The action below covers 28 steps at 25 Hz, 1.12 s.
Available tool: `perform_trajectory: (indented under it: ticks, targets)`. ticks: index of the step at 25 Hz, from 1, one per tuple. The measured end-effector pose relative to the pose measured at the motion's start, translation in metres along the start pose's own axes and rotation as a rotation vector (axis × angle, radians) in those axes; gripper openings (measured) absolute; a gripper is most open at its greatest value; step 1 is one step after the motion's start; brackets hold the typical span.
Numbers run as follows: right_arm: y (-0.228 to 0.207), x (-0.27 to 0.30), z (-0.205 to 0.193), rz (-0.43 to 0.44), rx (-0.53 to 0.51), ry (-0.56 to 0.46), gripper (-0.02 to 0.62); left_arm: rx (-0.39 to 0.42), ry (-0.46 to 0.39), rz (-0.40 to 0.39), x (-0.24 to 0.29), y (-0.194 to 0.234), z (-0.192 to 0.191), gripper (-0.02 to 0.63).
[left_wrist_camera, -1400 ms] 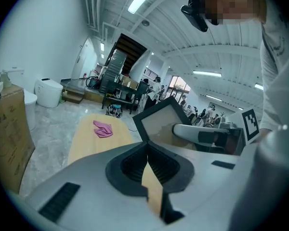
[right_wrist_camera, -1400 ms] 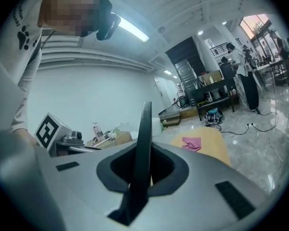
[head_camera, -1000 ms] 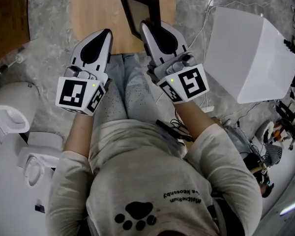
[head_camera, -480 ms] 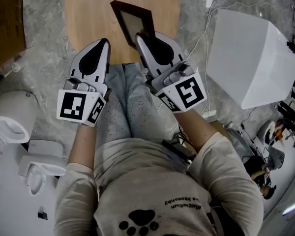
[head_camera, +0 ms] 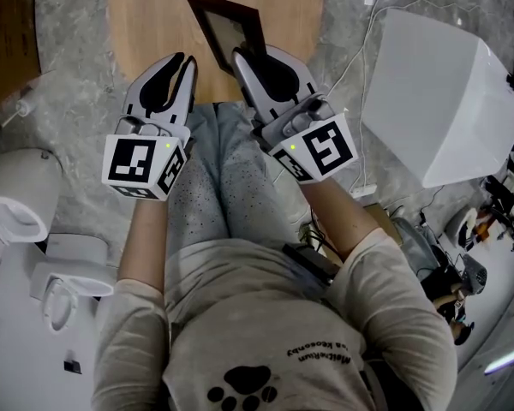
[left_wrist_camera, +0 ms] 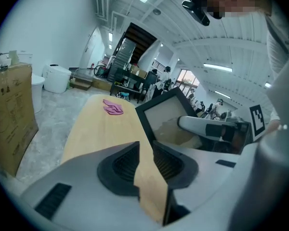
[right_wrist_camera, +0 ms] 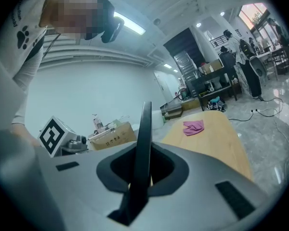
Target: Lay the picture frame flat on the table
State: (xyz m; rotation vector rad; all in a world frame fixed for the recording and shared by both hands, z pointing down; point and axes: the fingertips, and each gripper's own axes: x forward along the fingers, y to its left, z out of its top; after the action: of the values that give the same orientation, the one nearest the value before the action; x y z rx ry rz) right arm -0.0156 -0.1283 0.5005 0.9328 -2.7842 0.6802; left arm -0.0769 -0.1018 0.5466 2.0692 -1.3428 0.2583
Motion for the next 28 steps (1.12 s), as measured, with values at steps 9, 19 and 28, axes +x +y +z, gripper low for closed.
perform_trajectory:
  ticks: [9,19,28]
  targets:
    - [0.007,0.005,-0.021,0.088,0.028,0.005,0.038,-0.071,0.054,-0.135,0.017,0.006,-0.029,0.158]
    - [0.023,0.000,-0.031,0.197,0.106,-0.012,0.038,-0.155,0.048,-0.372,0.010,0.000,-0.042,0.163]
    - [0.020,-0.005,-0.031,0.247,0.208,-0.037,0.038,-0.201,0.063,-0.498,0.006,-0.009,-0.042,0.129]
